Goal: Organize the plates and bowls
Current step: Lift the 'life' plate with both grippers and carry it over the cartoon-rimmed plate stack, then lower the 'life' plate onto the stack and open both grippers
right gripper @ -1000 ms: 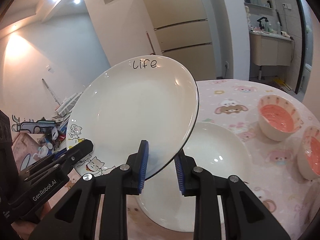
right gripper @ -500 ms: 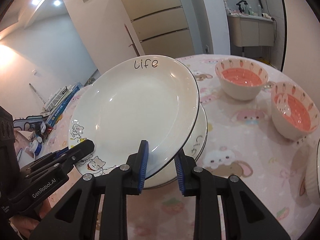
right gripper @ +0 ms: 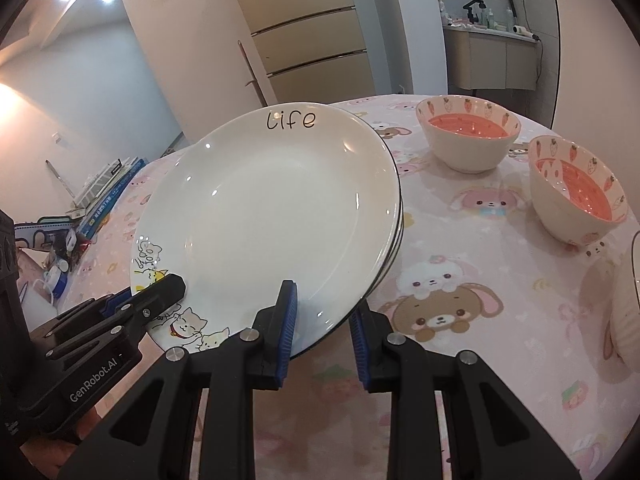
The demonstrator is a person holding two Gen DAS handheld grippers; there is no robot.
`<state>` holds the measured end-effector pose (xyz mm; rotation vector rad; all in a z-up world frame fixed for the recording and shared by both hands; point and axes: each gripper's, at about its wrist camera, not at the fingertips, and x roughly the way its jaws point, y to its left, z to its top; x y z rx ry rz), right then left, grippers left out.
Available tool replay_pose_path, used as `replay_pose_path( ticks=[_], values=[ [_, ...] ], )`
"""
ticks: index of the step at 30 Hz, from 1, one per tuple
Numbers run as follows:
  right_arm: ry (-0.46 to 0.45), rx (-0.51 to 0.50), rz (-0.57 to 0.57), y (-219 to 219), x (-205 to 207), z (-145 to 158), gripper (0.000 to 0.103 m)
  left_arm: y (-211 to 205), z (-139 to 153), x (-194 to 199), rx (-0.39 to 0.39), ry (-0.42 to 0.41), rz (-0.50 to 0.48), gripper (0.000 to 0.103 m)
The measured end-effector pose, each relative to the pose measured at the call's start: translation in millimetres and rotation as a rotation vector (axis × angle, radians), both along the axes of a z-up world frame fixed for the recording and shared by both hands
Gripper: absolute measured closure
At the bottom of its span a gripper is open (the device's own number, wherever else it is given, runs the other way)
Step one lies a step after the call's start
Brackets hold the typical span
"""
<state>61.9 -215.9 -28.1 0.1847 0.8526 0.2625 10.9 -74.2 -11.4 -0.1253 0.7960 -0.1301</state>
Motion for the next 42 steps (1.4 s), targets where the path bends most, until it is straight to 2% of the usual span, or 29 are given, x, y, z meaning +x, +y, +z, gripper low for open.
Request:
replay_pose_path(
  ticks=[17,22,28,34,38,42],
  values=[
    [0.009,-0.021,-0.040,-3.7,12.5,-6.7,0.077,-11.2,-2.3,16.2,0.056,-0.031,-0.005,0.070],
    [0.038,-0.005,-0.051,-6.8,19.9,-7.8,0.076,-9.8,-4.9,22.6,0.045,-0.033,0.002,0.070],
    [0.031,-0.004,-0.055,-6.4,19.8,-9.0,0.076,-9.9,-10.0,29.4,0.041,-0.039,-0.005,0.070],
    [0.021,-0.023,-0.064,-3.4,20.4,-9.2,0.075,-14.0,-12.4,36.1,0.065,-0.031,-0.008,0.070],
    [0.006,-0.042,-0.063,-1.9,19.4,-9.4,0.074,-19.0,-14.0,39.8,0.111,-0.027,-0.010,0.070],
    [-0.002,-0.043,-0.067,-3.3,19.3,-8.4,0.073,-18.2,-14.8,44.6,0.113,-0.013,-0.018,0.070]
  ],
)
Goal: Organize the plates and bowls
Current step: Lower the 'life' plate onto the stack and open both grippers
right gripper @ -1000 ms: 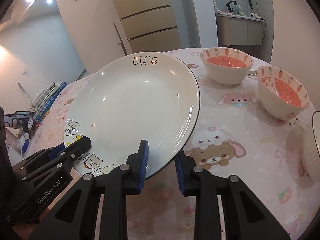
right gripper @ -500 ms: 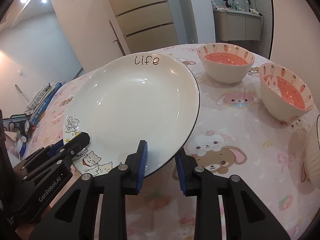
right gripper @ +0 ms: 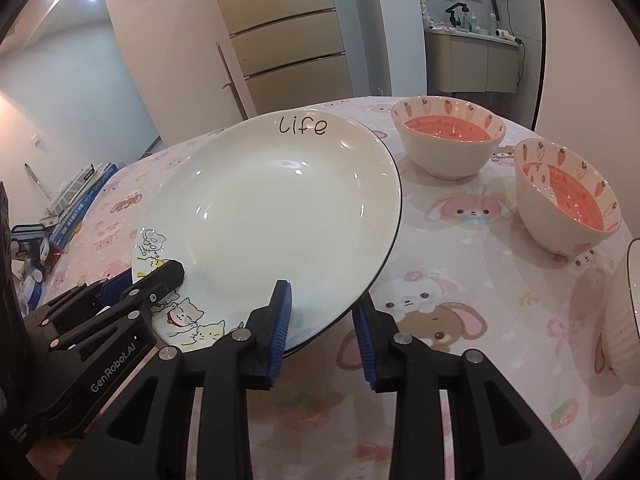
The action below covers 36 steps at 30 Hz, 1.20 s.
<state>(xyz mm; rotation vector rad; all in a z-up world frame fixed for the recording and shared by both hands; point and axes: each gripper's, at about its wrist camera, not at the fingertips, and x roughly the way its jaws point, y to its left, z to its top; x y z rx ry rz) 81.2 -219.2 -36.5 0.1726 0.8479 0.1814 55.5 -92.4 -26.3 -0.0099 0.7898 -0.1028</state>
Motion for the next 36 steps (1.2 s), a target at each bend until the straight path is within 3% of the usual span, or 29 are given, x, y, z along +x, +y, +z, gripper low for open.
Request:
replay_pose_path(
  ticks=[10,13,16,19,30,32,33,36],
  values=[
    [-0.017,0.006,0.000,-2.3,1.5,-0.1,0.070,-5.4,-3.5,7.1,0.039,0.015,-0.012,0.068],
    [-0.026,-0.026,-0.035,-7.3,3.9,-0.1,0.055,-3.7,-3.4,9.6,0.036,0.023,-0.016,0.068],
    [-0.018,-0.007,-0.059,-18.2,9.0,-0.8,0.052,-3.1,-3.2,9.6,0.040,0.020,-0.020,0.068],
    [0.003,0.007,-0.063,-25.0,16.9,-1.4,0.051,-3.0,-3.5,9.9,0.038,0.022,-0.020,0.068],
    [-0.023,-0.097,-0.060,-22.9,36.3,-1.6,0.051,4.9,1.1,9.1,-0.002,0.022,-0.006,0.064],
    [-0.028,-0.099,-0.057,-23.8,36.5,-1.6,0.051,10.7,8.8,-2.2,-0.003,-0.061,0.042,0.042],
    [-0.024,-0.112,-0.058,-23.4,37.1,-1.9,0.051,10.9,13.3,-7.6,0.025,-0.109,0.051,0.018],
    [-0.022,-0.117,-0.056,-23.1,38.3,-1.8,0.051,10.1,23.2,-17.8,0.087,-0.191,0.039,0.014]
  ],
)
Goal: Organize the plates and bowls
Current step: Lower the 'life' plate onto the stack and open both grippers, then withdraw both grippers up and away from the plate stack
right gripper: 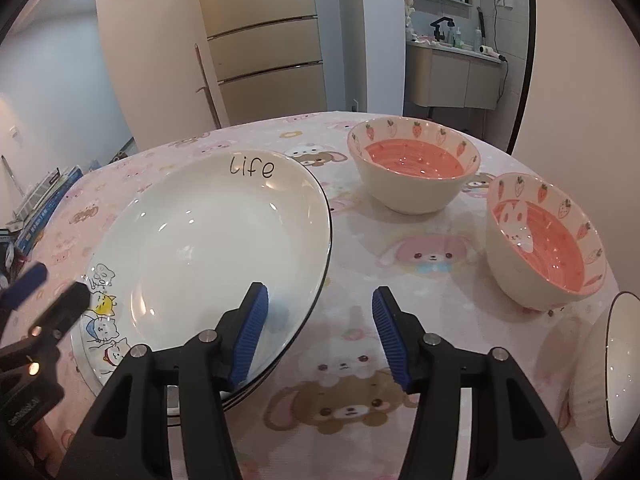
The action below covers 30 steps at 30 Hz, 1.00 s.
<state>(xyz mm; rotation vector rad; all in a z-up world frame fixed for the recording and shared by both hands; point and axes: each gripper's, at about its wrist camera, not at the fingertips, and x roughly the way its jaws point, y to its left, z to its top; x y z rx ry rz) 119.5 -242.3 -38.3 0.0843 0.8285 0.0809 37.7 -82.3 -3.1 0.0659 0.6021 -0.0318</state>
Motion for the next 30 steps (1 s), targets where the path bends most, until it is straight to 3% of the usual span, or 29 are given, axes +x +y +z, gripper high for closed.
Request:
replay_pose_path(
  ticks=[9,19,26,28,30],
  values=[
    [0.004,-0.033,0.004,3.9,1.0,3.1,0.051,24.2,1.1,-0.4,-0.023,0.018,0.036,0.014],
    [0.024,-0.070,0.035,10.8,9.4,5.5,0.051,41.0,-14.9,18.7,-0.060,0.132,0.049,0.014],
    [-0.016,-0.016,0.003,6.7,13.9,11.6,0.051,38.5,-24.9,24.7,-0.088,0.181,0.019,0.014],
    [-0.024,-0.027,0.007,8.8,18.8,13.5,0.073,39.1,-25.3,25.3,-0.094,0.186,0.022,0.014],
    [-0.010,-0.025,0.021,11.1,23.7,12.4,0.080,38.5,-25.0,25.1,-0.085,0.183,0.025,0.014]
  ],
)
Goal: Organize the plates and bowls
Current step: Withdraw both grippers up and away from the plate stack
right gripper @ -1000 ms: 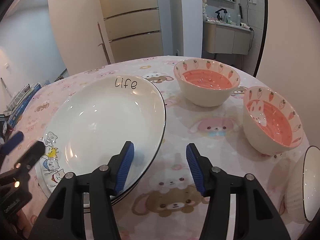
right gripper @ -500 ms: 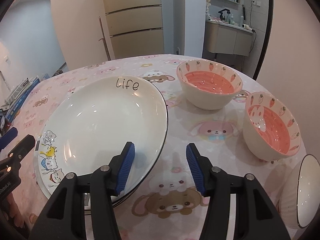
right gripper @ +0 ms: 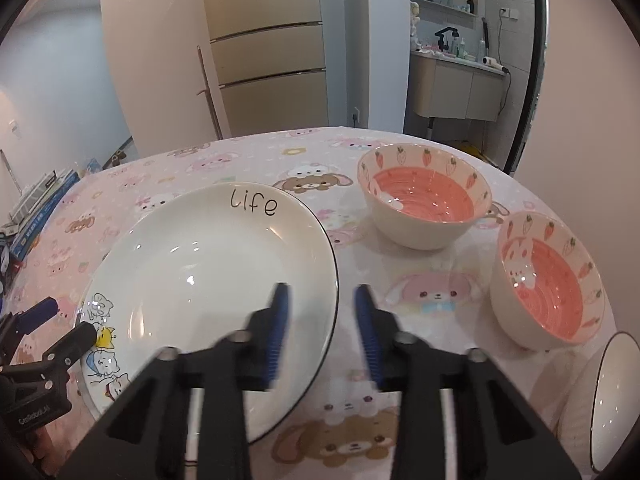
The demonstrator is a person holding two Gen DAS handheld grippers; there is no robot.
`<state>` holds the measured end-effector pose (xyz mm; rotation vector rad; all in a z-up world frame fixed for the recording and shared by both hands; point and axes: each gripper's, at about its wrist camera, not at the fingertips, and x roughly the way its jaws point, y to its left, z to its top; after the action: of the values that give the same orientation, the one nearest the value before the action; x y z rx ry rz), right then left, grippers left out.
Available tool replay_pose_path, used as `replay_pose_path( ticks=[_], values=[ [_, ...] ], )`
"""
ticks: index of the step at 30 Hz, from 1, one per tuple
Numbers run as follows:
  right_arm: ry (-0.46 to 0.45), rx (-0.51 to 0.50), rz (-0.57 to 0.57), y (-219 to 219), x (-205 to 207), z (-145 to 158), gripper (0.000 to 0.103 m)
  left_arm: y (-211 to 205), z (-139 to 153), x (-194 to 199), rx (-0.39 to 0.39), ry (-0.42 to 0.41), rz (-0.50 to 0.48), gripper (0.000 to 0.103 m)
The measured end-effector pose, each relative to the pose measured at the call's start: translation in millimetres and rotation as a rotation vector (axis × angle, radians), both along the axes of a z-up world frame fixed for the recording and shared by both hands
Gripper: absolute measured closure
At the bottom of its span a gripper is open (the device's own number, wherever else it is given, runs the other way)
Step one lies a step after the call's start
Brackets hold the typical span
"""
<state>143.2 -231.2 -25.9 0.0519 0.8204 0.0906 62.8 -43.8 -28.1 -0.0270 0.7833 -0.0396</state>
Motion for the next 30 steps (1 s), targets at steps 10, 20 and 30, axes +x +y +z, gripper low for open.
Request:
replay_pose_path(
  ticks=[10,20,30],
  values=[
    [0.023,-0.014,0.037,10.6,-1.5,-8.1,0.092,2.7,-4.0,-3.1,-0.005,0.018,-0.005,0.014],
    [-0.044,-0.055,0.056,15.1,-20.0,10.8,0.092,4.1,18.7,-19.2,0.014,-0.107,-0.011,0.014],
    [-0.178,-0.030,0.081,13.2,-48.5,46.9,0.092,-1.2,58.4,-42.8,0.005,-0.294,-0.028,0.014]
  ],
)
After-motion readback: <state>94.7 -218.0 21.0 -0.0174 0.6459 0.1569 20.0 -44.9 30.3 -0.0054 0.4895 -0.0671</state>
